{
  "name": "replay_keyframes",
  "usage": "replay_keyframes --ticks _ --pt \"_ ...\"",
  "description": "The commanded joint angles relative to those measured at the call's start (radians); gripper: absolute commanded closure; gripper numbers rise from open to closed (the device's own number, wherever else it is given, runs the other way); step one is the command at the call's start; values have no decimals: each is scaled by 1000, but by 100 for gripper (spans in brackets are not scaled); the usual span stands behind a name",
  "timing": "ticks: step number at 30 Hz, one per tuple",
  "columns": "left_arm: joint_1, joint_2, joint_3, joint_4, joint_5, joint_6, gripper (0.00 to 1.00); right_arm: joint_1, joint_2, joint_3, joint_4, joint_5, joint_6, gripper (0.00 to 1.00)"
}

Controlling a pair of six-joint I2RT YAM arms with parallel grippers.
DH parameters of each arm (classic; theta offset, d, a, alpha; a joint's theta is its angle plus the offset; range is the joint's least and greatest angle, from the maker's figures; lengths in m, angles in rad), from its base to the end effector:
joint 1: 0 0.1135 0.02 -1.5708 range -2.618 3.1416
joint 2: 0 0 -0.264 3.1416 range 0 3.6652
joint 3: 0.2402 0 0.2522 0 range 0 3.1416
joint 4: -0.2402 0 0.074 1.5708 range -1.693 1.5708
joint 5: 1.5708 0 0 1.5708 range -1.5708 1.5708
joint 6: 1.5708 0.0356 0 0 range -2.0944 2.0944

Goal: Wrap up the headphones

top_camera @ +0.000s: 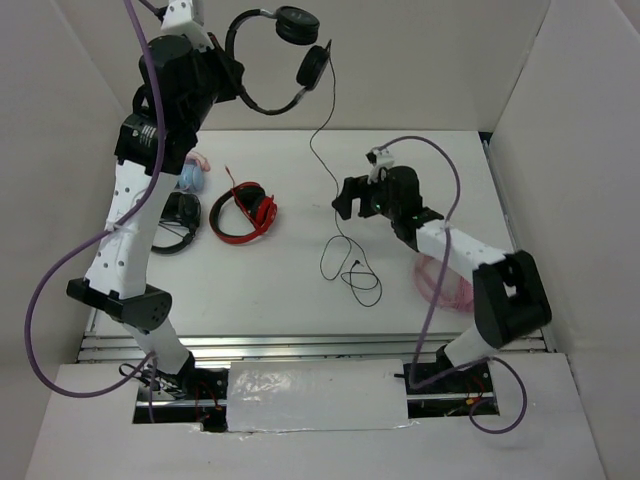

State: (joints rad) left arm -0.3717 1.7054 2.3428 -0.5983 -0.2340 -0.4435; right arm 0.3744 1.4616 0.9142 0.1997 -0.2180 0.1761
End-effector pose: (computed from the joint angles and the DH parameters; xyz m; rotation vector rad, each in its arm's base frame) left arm 0.3059 -0.1104 0.5734 -0.2433 1.5321 -0.4686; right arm 0.3079 0.1293 0.2626 -0.3414 1.9228 0.5761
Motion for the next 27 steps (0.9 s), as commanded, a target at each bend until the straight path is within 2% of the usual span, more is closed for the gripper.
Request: replay_keyframes --ticks 1,3,6,11,13,15,17,18,19,20,21,23,27 --pt "27 -52 29 84 24 -11 100 11 127 158 167 -162 48 0" --pt "34 -52 55 84 18 -9 100 56 195 219 150 -175 57 0" --pt "48 -69 78 87 2 -4 100 107 235 226 138 -100 57 0" --pt "71 -124 20 121 -8 2 100 104 334 270 150 -52 161 1" --pt "89 -136 32 121 8 -4 100 97 390 356 92 -75 221 6" --pt "103 -136 49 103 6 -9 100 90 460 411 60 -136 276 20" --pt "120 -147 49 101 -2 -12 100 92 486 416 40 -112 299 43" --pt "135 -151 44 103 -10 -17 100 90 485 411 -1 -86 325 58" --pt "145 -155 33 101 -19 -18 100 83 474 404 -23 -63 332 85" --pt "152 -162 24 100 -30 -17 100 77 464 372 -40 -61 335 96" --pt "158 -167 9 103 -43 -17 100 70 442 344 -55 -58 356 100" --pt "166 -171 -51 112 -82 -17 100 66 335 217 -46 -37 341 100" --pt "174 -144 -176 109 -178 -69 100 125 66 69 -191 164 264 100"
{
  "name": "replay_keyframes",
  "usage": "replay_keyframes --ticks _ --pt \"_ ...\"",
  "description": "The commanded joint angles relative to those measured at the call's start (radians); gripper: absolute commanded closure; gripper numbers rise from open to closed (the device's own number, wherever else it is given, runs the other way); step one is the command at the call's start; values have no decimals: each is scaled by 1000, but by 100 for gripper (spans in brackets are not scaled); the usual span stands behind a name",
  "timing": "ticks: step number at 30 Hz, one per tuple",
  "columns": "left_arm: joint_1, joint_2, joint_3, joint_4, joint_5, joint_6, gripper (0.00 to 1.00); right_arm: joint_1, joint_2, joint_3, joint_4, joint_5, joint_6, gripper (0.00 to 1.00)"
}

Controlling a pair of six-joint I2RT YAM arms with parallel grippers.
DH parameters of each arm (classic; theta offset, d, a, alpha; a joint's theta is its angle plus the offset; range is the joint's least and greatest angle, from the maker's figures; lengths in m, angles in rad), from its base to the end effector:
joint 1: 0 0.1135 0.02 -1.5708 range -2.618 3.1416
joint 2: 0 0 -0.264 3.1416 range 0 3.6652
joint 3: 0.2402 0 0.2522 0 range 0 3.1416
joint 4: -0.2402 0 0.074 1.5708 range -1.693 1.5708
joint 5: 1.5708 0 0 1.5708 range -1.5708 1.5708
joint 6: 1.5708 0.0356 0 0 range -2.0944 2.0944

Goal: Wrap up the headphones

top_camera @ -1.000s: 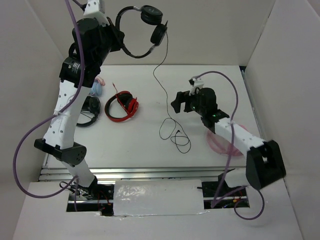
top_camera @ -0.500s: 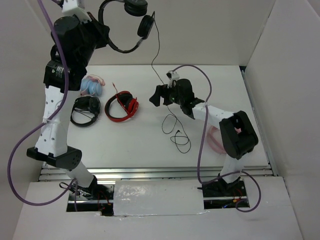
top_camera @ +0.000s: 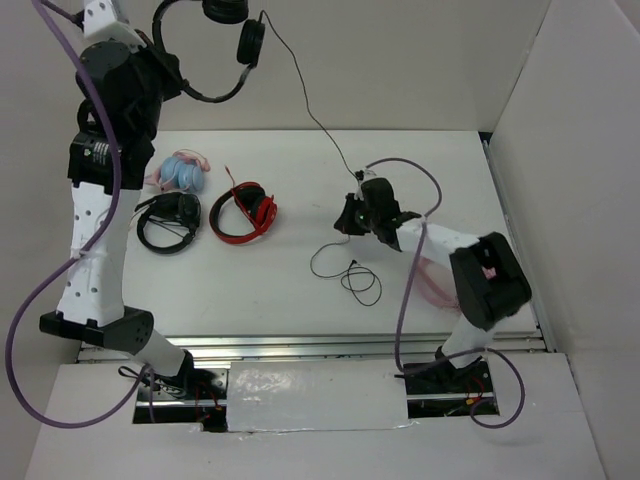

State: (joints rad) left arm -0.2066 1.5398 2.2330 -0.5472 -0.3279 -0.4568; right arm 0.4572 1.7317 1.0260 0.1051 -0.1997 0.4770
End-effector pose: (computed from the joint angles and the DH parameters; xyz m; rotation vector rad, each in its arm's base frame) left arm 0.2651 -0.0438 0.5957 -0.4452 1.3694 -0.3120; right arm 0.3356 0.1730 0.1993 -0.0967 2.2545 0.7364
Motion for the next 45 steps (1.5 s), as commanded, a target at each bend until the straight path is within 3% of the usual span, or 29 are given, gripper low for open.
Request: replay_keyframes --ticks 1,6,12,14,17,24,30,33,45 --pt "10 29 -82 58 -77 -62 100 60 -246 -59 -148 190 -43 100" --pt "3 59 -218 82 -126 -106 100 168 -391 -11 -447 368 -43 100" --pt "-51 106 -337 135 -125 -60 100 316 -374 281 -770 480 -231 100" --pt "-86 118 -374 179 -116 -1 100 359 -357 414 -835 523 -332 100" --pt "-122 91 -545 292 -56 47 100 414 -330 545 -863 534 -464 100" --pt "-198 -32 -814 515 211 199 100 436 -250 741 -918 542 -757 100" --pt "-244 -145 -1016 585 318 315 100 351 -230 767 -871 556 -839 100" --pt "-261 -217 -1145 610 442 360 100 244 -236 757 -805 465 -851 100" --pt "-344 -435 -1337 632 529 349 100 -90 -143 815 -614 241 -720 100"
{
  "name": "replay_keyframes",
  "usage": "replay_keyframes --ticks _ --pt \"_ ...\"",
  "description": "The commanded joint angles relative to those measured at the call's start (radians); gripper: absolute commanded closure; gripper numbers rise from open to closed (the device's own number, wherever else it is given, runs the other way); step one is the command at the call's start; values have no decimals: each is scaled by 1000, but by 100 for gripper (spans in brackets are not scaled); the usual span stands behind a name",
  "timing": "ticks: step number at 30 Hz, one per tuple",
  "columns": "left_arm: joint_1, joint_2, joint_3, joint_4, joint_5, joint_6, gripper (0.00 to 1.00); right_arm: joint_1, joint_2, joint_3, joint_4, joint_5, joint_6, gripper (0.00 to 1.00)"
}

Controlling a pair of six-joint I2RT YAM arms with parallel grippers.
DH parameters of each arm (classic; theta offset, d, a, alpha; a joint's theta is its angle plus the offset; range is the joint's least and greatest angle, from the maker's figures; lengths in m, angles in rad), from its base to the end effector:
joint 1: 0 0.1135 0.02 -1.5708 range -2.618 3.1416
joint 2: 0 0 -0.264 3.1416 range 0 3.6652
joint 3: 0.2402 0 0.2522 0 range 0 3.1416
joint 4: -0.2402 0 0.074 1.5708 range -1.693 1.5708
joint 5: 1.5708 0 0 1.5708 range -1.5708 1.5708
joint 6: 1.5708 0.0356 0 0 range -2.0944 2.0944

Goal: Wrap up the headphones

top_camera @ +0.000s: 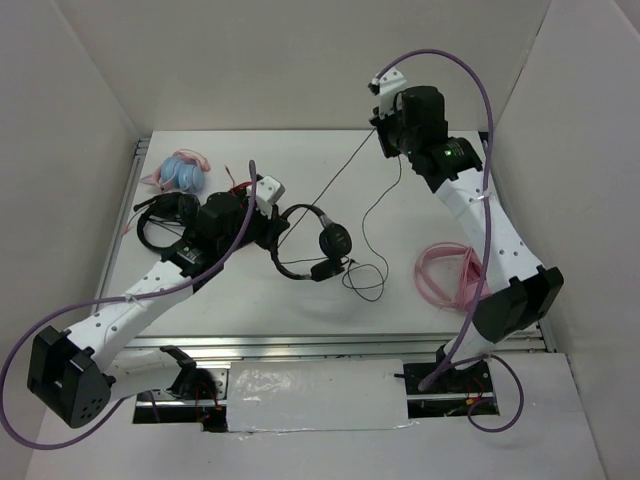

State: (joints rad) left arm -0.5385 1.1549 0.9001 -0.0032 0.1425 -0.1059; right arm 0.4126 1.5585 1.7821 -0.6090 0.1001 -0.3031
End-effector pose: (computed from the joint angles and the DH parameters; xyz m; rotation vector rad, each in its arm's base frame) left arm 0.2302 -0.1434 0.3234 0.4999 1.7975 -0.5805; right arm 0.3163 0.1346 0.4492 -0.6224 1.8525 -0.0257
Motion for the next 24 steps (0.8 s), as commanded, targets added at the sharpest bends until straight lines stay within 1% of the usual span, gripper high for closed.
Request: replay_keyframes --ticks 1,4,6,7,8,9,12,14,15,16,17,18,19,22,24 --pt "-18 -52 -3 83 62 -2 100 -79 41 66 95 -68 74 100" --pt "-34 -52 20 46 22 -3 100 -138 63 57 126 -71 142 100" --pt "-40 -46 31 32 -49 -49 100 -164 48 14 150 -95 182 100" --pt "-40 -38 46 26 -101 -58 100 -172 13 -9 179 -153 186 100" --pt "-40 -32 52 19 -113 -58 100 -175 -3 -35 199 -161 186 100" --pt "-40 -15 59 8 -119 -54 100 -169 -23 -85 224 -161 179 100" --pt "-40 11 86 6 -132 -73 100 -161 -55 -130 276 -140 183 100" --pt "-38 34 102 -30 -191 -110 100 -181 -64 -156 290 -123 203 100" --pt "-37 45 133 -46 -219 -124 100 -189 -72 -170 319 -122 217 100" --pt "-35 58 154 -70 -275 -138 100 -207 -87 -184 333 -125 229 100" --pt "-34 83 175 -121 -303 -162 100 -218 -94 -208 351 -125 236 100" --pt "-32 97 207 -139 -319 -164 100 -225 -100 -217 376 -125 240 100" --pt "-32 107 217 -155 -330 -170 100 -235 -104 -222 383 -123 245 100" --pt "-23 141 240 -193 -420 -222 100 -273 -112 -225 408 -103 272 100" --pt "-18 154 255 -210 -446 -238 100 -300 -126 -234 439 -112 286 100"
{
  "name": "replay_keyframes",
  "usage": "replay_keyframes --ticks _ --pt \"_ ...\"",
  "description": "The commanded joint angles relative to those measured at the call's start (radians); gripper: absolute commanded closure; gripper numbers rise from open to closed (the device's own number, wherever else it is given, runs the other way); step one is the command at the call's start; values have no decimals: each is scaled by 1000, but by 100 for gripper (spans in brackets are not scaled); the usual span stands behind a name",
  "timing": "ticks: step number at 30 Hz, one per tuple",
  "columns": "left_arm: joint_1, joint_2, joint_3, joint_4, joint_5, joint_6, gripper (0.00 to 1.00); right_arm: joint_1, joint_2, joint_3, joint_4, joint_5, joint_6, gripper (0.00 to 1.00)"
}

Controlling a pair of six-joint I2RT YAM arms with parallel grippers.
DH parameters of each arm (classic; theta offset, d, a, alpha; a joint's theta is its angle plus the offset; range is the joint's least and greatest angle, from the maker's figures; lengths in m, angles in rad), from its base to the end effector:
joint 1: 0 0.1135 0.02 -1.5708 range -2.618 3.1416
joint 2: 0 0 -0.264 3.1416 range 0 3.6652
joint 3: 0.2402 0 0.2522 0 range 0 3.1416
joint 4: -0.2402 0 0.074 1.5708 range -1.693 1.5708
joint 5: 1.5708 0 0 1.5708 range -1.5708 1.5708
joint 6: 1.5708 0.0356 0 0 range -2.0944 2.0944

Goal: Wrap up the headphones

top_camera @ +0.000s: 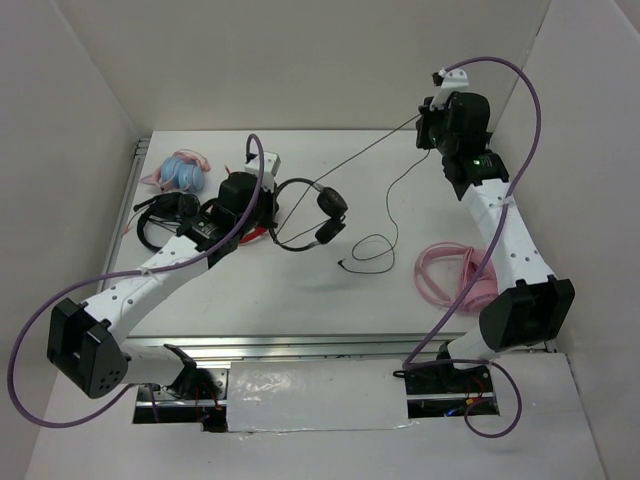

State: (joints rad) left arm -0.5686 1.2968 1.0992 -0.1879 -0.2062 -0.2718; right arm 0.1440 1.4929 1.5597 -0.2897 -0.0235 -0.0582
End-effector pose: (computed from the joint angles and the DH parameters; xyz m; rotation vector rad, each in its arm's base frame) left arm 0.2579 -0.1561 0.3375 0.1547 1.9582 -0.3532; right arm 0.3430 0.0506 0.4287 -0.1978 1.7834 0.0825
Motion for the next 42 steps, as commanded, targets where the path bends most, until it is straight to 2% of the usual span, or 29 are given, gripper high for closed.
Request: replay_keyframes --ticks 1,5,12,16,20,23,25,28,31,34,35,37,38,42 --pt "12 16 60 -31 -90 -60 100 -41 -60 -7 119 -4 40 100" --pt "10 -1 39 5 -13 -27 100 -53 -17 63 74 -26 8 100" --pt "12 -25 47 -1 -19 -35 100 -84 150 151 57 -168 26 100" --pt "12 -62 57 25 106 -1 100 -29 256 212 58 -182 14 100" --pt "15 -83 105 27 182 -21 100 3 403 302 26 -245 37 100" --pt "18 -82 152 7 219 -49 100 38 444 327 7 -279 50 100" --pt "22 -73 180 2 212 -78 100 63 428 216 64 -297 99 100" --pt "44 -51 266 -4 162 -137 100 110 385 57 196 -416 168 100" --pt "55 -18 378 7 99 -232 100 175 360 -87 374 -501 319 100" --pt "65 18 463 -1 -17 -322 100 239 345 -245 764 -587 524 100" --pt "68 28 491 -8 -72 -343 100 256 345 -272 818 -596 605 100" --pt "75 58 545 -41 -114 -388 100 305 360 -305 915 -596 664 100" --pt "73 62 589 -45 -140 -401 100 324 378 -302 979 -604 682 97" --pt "69 82 668 -45 -214 -422 100 402 444 -199 983 -638 667 85"
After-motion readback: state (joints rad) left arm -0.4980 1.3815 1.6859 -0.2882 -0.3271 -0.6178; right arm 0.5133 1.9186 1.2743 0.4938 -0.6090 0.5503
